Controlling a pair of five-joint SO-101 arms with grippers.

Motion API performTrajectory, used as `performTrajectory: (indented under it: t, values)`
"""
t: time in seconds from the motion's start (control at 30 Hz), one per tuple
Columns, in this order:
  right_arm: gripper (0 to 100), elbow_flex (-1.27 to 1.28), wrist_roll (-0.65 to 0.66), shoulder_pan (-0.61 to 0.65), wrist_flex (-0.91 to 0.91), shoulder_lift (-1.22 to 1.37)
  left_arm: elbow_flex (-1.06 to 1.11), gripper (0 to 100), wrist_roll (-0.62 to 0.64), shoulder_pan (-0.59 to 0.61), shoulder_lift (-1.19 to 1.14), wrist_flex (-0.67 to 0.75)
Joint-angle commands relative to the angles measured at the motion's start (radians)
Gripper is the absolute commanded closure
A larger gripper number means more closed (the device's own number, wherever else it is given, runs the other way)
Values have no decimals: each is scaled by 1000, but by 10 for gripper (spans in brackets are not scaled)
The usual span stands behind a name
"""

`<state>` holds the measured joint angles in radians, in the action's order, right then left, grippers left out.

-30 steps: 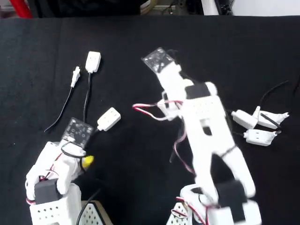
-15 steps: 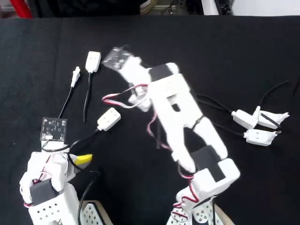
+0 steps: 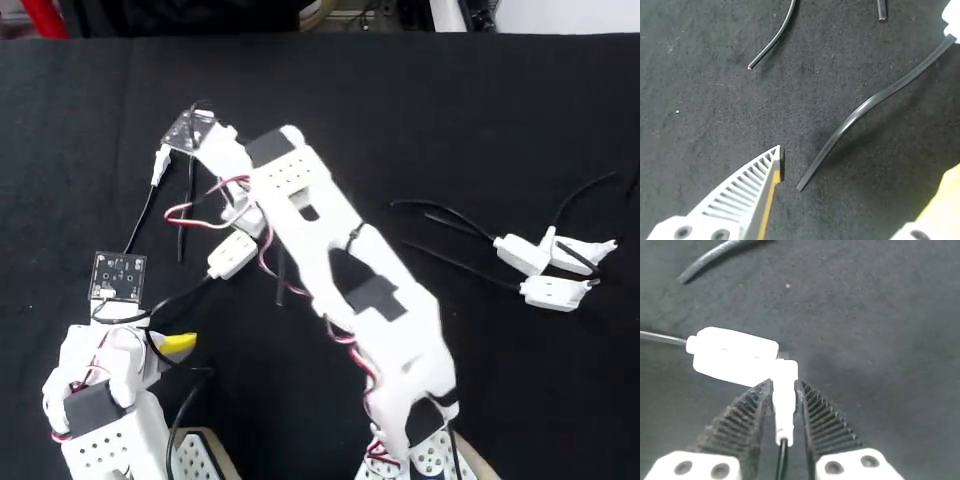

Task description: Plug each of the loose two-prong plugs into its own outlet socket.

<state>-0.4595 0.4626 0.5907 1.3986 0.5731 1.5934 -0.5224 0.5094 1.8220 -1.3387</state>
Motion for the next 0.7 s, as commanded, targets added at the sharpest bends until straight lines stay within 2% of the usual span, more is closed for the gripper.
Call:
performTrajectory:
  t: [0.0,0.4,0.67]
  values:
    - [987,-205,-37,32,89,65,-8,537,-12,13,0,3]
    - [987,-682,-84,23,354,386,-8,537,-12,13,-2,3]
    - [987,-667,-86,-5,370,340,-8,537,-12,13,-2,5]
